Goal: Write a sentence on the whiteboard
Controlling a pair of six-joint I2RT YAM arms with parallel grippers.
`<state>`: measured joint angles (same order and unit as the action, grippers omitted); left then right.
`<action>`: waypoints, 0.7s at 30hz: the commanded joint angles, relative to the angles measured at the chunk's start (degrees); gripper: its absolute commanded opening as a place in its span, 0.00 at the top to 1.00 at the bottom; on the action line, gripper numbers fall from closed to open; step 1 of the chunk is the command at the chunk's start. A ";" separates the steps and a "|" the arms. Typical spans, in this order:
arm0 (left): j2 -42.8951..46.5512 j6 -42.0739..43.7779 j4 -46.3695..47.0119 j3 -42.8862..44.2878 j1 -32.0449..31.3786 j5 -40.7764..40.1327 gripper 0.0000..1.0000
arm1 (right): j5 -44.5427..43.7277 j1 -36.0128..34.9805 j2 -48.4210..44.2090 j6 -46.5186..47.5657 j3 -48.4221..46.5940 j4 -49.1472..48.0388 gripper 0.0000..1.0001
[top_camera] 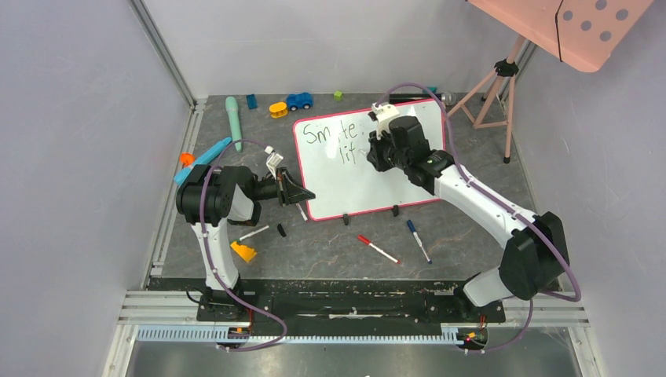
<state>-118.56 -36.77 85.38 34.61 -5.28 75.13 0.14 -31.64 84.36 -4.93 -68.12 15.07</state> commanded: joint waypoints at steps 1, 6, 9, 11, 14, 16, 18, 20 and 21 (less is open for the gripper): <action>-0.74 5.49 3.82 -0.39 -0.52 2.59 0.85 | -0.29 0.13 0.59 0.14 -0.73 -2.15 1.00; -0.77 5.54 3.82 -0.37 -0.52 2.61 0.85 | -1.79 0.18 0.67 0.05 -0.86 -1.37 1.00; -0.75 5.53 3.82 -0.40 -0.54 2.58 0.85 | -3.51 0.17 0.48 0.14 -0.54 -1.01 1.00; -0.72 5.52 3.83 -0.38 -0.57 2.61 0.85 | -4.89 0.18 0.39 0.25 -0.62 -0.61 1.00; -0.77 5.49 3.86 -0.33 -0.54 2.59 0.85 | -7.34 0.17 0.30 0.18 -0.95 0.58 1.00; -0.73 5.49 3.82 -0.41 -0.61 2.58 0.85 | -8.76 0.16 0.32 0.18 -1.05 1.18 1.00; -0.79 5.49 3.82 -0.40 -0.52 2.52 0.85 | -9.60 0.16 0.07 0.23 -0.99 1.37 1.00; -0.75 5.51 3.82 -0.37 -0.53 2.48 0.85 | -9.89 0.13 -0.07 0.19 -0.88 1.39 1.00; -0.72 5.52 3.82 -0.36 -0.53 2.53 0.85 | -9.94 0.17 -0.20 0.25 -0.90 1.44 1.00</action>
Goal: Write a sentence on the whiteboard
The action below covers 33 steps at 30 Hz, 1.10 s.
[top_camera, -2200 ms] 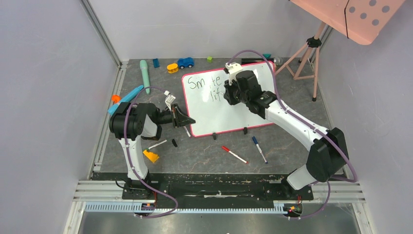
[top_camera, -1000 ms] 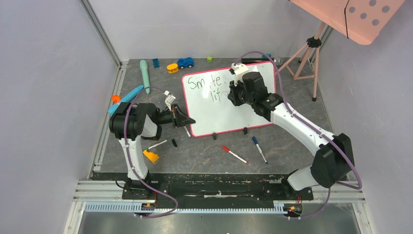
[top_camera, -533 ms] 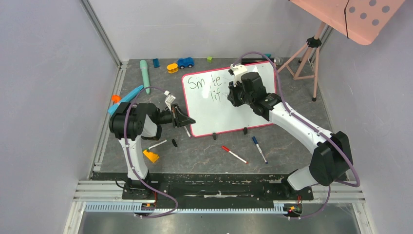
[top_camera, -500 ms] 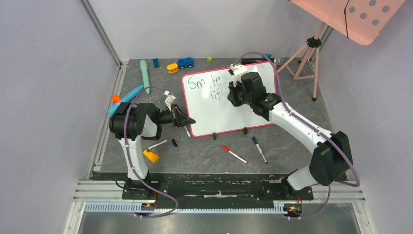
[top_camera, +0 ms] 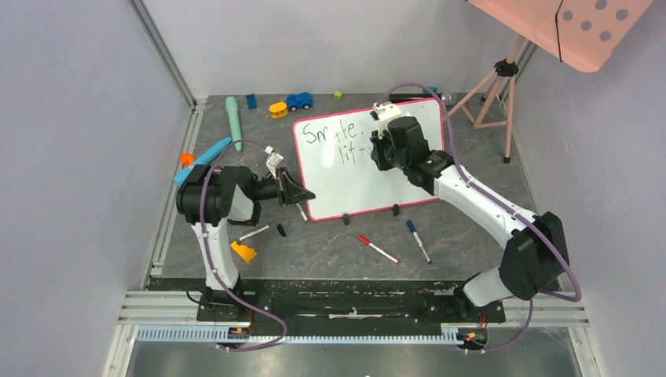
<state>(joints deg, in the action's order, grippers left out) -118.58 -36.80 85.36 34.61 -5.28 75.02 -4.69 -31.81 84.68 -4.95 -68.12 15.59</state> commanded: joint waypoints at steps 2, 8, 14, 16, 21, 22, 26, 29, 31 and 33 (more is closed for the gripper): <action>-0.76 5.56 3.85 -0.40 -0.59 2.66 0.85 | -5.29 0.33 -0.64 0.14 -0.88 0.86 1.00; -0.77 5.52 3.85 -0.36 -0.52 2.64 0.85 | -4.52 0.30 -1.20 0.19 -1.22 0.71 1.00; -0.76 5.58 3.87 -0.41 -0.58 2.69 0.85 | -1.21 0.44 -3.55 0.63 -0.67 -1.69 1.00; -0.77 5.58 3.85 -0.40 -0.61 2.72 0.85 | 0.30 0.41 -4.36 0.94 -0.29 -2.80 1.00; -0.77 5.51 3.85 -0.40 -0.54 2.69 0.85 | 2.08 0.50 -4.80 1.02 -0.42 -4.22 1.00; -0.79 5.56 3.85 -0.39 -0.58 2.70 0.85 | 2.38 0.52 -4.64 1.02 -0.60 -4.28 1.00; -0.77 5.51 3.85 -0.44 -0.54 2.67 0.85 | 3.34 0.52 -3.51 1.05 -1.44 -4.26 1.00; -0.77 5.52 3.85 -0.44 -0.58 2.67 0.85 | 3.57 0.52 -2.74 0.99 -1.67 -4.16 1.00; -0.75 5.55 3.85 -0.48 -0.52 2.68 0.85 | 3.24 0.52 -2.28 0.74 -1.75 -4.18 1.00; -0.72 5.52 3.85 -0.47 -0.60 2.68 0.85 | 2.72 0.53 -1.85 0.65 -1.84 -4.21 1.00</action>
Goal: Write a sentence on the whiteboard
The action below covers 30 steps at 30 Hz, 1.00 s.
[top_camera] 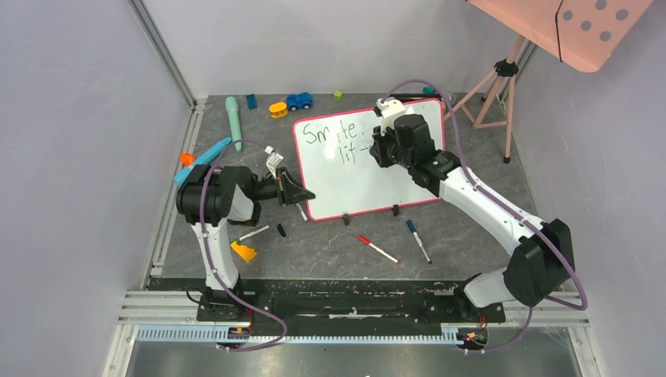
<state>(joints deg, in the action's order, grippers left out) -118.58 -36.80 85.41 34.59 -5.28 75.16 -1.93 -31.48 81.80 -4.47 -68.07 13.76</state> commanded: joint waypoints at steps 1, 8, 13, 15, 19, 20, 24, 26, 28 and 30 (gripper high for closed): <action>-0.77 5.52 3.80 -0.44 -0.57 2.56 0.85 | -0.31 0.24 1.37 0.15 -2.05 -2.37 1.00; -0.77 5.55 3.80 -0.38 -0.53 2.55 0.85 | -1.31 0.16 3.36 0.68 -3.84 -2.07 1.00; -0.74 5.48 3.83 -0.36 -0.59 2.56 0.85 | -1.60 0.15 3.34 0.64 -3.69 -1.44 1.00; -0.74 5.43 3.80 -0.38 -0.52 2.55 0.85 | -1.50 0.20 2.88 0.46 -2.74 -1.27 1.00; -0.79 5.38 3.80 -0.40 -0.52 2.58 0.85 | -0.93 0.18 1.37 -0.30 0.19 -1.30 1.00; -0.85 5.38 3.81 -0.40 -0.57 2.58 0.85 | -0.66 0.20 0.83 -0.61 0.99 -1.28 1.00; -1.00 5.18 3.83 -0.32 -0.53 2.48 0.85 | 0.12 0.16 -0.51 -1.54 3.65 -1.28 1.00; -1.04 5.11 3.80 -0.34 -0.52 2.40 0.85 | 0.25 0.22 -0.94 -1.74 4.54 -1.29 1.00; -1.13 5.01 3.80 -0.37 -0.54 2.35 0.85 | 0.27 0.19 -1.35 -1.85 5.13 -1.37 1.00; -1.17 5.06 3.80 -0.42 -0.57 2.31 0.85 | 0.07 0.19 -1.41 -1.79 5.23 -1.30 1.00</action>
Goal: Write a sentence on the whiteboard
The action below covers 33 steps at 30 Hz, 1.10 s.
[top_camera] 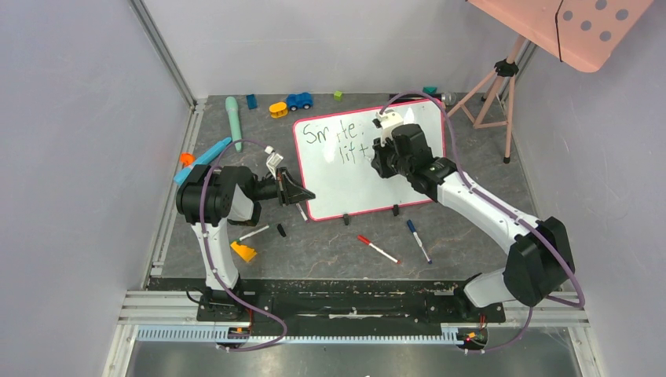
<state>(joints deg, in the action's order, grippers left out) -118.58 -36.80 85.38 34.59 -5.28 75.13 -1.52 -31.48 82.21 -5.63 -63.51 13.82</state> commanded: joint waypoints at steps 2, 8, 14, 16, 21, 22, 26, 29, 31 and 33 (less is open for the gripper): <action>-1.20 5.06 3.82 -0.41 -0.52 2.30 0.85 | -0.97 0.20 -1.87 -0.55 0.45 -1.10 1.00; -1.20 4.99 3.83 -0.39 -0.52 2.22 0.85 | -3.68 0.22 -1.69 -0.11 -1.07 0.25 1.00; -1.18 5.14 3.85 -0.31 -0.52 2.24 0.85 | -4.07 0.20 -1.51 0.24 -4.26 1.47 1.00; -1.18 5.09 3.83 -0.32 -0.53 2.24 0.85 | -3.23 0.20 -1.76 0.19 -5.38 1.81 1.00; -1.19 5.17 3.85 -0.35 -0.57 2.26 0.85 | -2.52 0.46 -3.12 0.72 -7.15 3.13 1.00; -1.14 5.16 3.83 -0.34 -0.52 2.29 0.85 | -2.59 0.67 -3.48 0.78 -7.16 3.30 1.00; -1.16 5.20 3.82 -0.39 -0.52 2.27 0.85 | -2.85 1.42 -4.76 1.05 -6.46 3.57 1.00; -1.13 5.08 3.84 -0.37 -0.52 2.26 0.85 | -3.99 1.77 -5.37 1.05 -5.47 3.92 1.00; -1.13 5.12 3.82 -0.36 -0.52 2.28 0.85 | -5.08 2.12 -5.61 0.76 -4.75 4.35 1.00; -1.17 5.08 3.83 -0.37 -0.52 2.27 0.85 | -6.24 2.43 -5.68 0.27 -4.26 5.01 1.00</action>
<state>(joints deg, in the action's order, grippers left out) -118.58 -36.80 85.41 34.59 -5.28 75.13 -4.99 -29.71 78.43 -5.32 -68.01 18.26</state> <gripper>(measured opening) 0.157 0.119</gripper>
